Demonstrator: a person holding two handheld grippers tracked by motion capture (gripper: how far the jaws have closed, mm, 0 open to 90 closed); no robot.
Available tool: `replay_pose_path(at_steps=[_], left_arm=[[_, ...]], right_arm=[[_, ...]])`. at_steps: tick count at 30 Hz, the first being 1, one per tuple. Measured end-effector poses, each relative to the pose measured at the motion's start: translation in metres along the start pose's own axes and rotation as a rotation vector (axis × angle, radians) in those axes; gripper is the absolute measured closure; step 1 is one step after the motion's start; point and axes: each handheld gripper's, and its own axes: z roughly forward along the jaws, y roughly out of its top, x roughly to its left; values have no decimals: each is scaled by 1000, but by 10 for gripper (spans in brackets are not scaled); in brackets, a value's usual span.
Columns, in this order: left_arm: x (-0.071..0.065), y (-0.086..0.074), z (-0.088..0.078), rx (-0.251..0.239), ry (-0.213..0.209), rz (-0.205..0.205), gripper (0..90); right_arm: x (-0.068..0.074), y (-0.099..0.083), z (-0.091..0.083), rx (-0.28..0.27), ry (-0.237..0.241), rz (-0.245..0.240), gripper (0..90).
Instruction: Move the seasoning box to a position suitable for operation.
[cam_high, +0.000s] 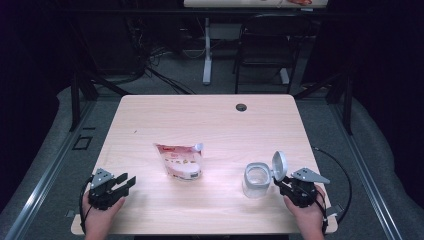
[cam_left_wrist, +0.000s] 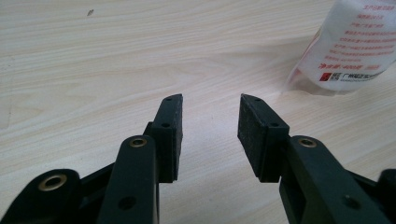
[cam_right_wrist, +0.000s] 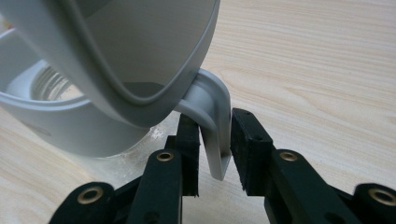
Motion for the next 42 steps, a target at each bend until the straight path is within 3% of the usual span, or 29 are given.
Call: replay_pose_path(at_steps=[10,16,22,26,30,36,42], left_arm=[[-1,0,2,7,0,7,604],[-1,0,2,11,2,7,604],[-1,0,1,5,4,4,602],[0,-1,1,6,5,-3,602],[-1,0,1,4,5,2,602],[-1,-1,3,14,2,3,602],[-1,-1,4,15,2,2,602]], right_arm=[[-7,3,5,-26,13,3,792],[-9,7,10,-15,21,-36,783],[-11,9,11,-14,37,1,736],[-6,6,2,-43,15,8,757],[-8,5,2,-36,17,17,783],[-9,9,6,-32,4,4,795],[-12,11,11,-40,22,-15,799]])
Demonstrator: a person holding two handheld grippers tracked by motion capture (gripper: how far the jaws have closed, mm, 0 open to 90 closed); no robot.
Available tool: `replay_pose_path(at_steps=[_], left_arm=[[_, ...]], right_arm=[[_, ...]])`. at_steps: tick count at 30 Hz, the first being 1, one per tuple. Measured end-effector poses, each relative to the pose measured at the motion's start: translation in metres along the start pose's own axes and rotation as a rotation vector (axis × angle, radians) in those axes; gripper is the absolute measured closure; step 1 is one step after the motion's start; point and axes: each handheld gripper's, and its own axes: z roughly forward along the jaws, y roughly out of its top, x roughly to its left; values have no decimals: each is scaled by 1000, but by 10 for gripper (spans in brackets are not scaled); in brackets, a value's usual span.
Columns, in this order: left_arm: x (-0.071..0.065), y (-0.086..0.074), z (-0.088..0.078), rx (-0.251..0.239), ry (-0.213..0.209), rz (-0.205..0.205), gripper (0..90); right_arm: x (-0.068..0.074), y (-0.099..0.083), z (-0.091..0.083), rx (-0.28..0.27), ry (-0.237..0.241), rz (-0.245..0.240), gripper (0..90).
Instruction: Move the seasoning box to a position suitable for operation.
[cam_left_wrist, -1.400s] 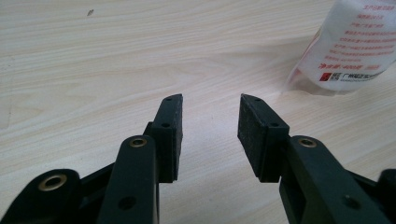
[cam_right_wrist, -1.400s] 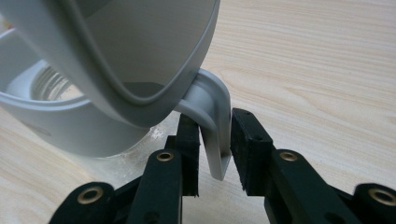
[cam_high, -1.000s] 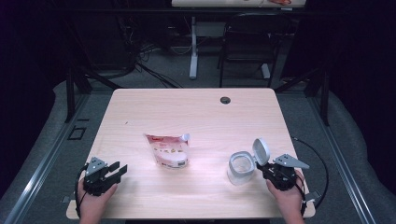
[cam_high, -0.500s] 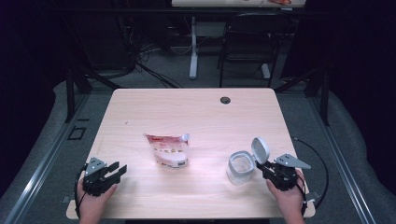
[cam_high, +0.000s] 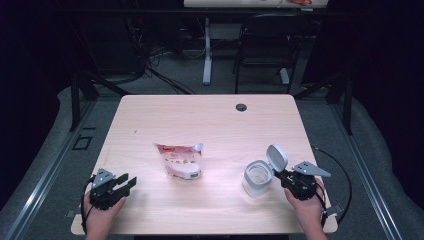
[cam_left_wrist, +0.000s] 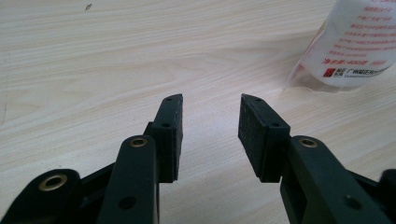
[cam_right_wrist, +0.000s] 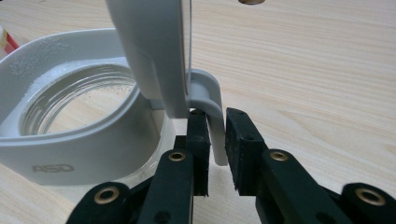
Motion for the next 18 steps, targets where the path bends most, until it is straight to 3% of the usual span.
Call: replay_pose_path(at_steps=[10,14,18], left_arm=[[0,0,-1,-1,-1,-1,599],[1,0,-1,-4,0,-4,598],[1,1,-1,-1,-2,4,599]], right_arm=[[1,9,13,9,16,-48,797],[3,13,16,10,26,-50,797],[1,15,20,8,46,-22,796]])
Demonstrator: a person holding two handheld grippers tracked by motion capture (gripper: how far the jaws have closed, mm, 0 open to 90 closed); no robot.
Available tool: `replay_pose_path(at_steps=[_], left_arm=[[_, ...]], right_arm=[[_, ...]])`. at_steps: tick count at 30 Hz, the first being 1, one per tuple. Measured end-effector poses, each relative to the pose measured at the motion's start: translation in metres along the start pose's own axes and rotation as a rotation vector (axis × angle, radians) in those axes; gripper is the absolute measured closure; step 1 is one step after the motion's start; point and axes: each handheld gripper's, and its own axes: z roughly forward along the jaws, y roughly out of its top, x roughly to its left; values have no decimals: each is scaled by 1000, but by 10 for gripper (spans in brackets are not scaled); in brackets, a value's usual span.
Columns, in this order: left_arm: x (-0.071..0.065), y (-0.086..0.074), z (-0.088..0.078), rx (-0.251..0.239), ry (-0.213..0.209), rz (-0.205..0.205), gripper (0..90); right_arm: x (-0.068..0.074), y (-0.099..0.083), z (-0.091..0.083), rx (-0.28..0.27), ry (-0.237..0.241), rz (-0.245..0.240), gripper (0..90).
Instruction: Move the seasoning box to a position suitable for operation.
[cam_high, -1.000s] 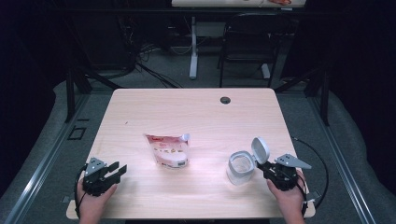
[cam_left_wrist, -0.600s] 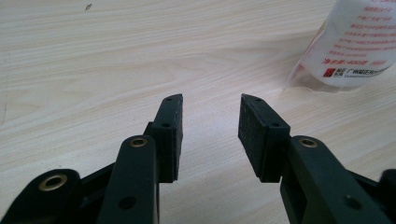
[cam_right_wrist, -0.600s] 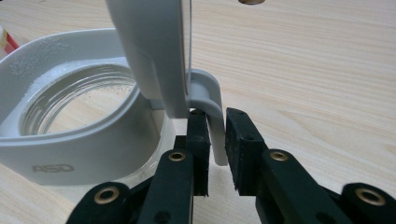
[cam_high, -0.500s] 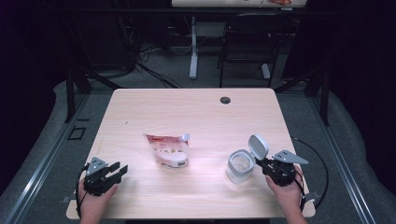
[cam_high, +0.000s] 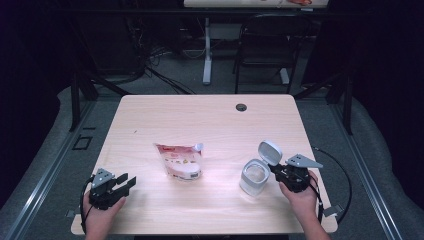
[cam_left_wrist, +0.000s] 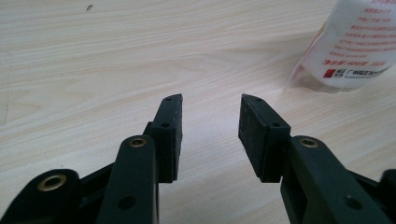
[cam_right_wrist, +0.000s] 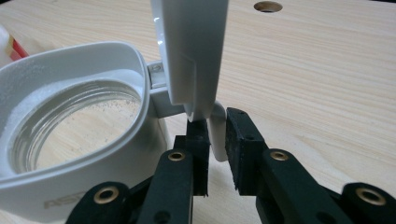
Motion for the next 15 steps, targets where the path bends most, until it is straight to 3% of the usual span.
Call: replay_pose_path(at_steps=[9,12,15], left_arm=[[-1,0,-1,-7,1,3,599],[-1,1,-2,-8,-3,4,604],[-1,3,-6,-12,-12,7,643]], right_arm=[[-2,-1,3,-15,25,32,736],[-1,-1,-4,-8,18,24,714],[-1,-2,-14,-31,26,52,706]])
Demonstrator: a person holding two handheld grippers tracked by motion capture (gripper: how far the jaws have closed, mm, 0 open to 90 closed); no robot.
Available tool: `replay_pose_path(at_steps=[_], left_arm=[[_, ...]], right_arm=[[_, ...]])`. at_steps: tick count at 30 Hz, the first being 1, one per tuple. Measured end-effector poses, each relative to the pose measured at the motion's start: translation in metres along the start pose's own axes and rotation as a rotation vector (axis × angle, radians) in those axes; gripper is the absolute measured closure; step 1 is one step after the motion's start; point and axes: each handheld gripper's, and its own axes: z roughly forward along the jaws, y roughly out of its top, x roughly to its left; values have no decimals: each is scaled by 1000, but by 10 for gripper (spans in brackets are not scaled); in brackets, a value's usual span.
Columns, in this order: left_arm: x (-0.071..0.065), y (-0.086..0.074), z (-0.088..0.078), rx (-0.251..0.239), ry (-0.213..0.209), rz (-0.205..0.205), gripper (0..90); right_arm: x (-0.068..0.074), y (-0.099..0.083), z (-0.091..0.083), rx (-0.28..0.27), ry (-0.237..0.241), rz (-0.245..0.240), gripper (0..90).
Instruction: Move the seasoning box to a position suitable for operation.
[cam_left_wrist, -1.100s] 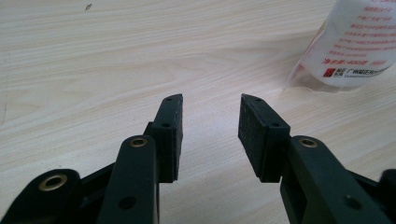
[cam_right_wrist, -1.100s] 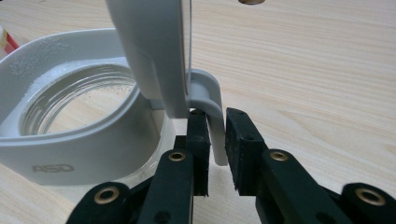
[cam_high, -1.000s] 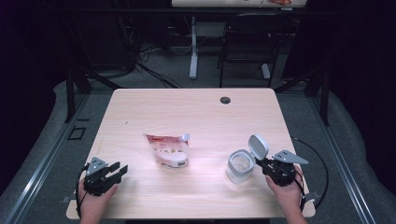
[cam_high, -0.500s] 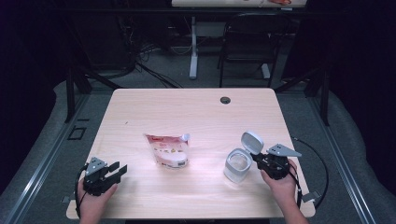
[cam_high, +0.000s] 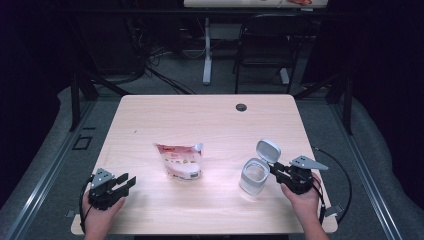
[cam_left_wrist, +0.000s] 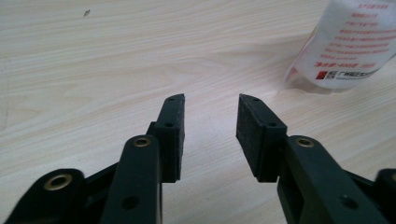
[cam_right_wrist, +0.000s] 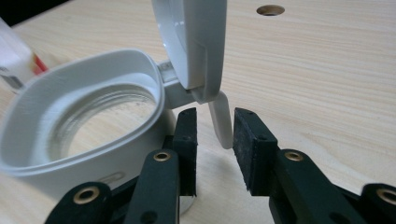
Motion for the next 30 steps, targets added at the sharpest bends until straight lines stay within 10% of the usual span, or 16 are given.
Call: replay_pose_path(at_steps=[16,30], left_arm=[[-5,33,-7,-20,-85,-12,582],[-21,91,-20,-39,-163,80,523]], right_arm=[[0,6,-38,-75,-50,-54,560],[22,33,-56,-81,17,-110,606]])
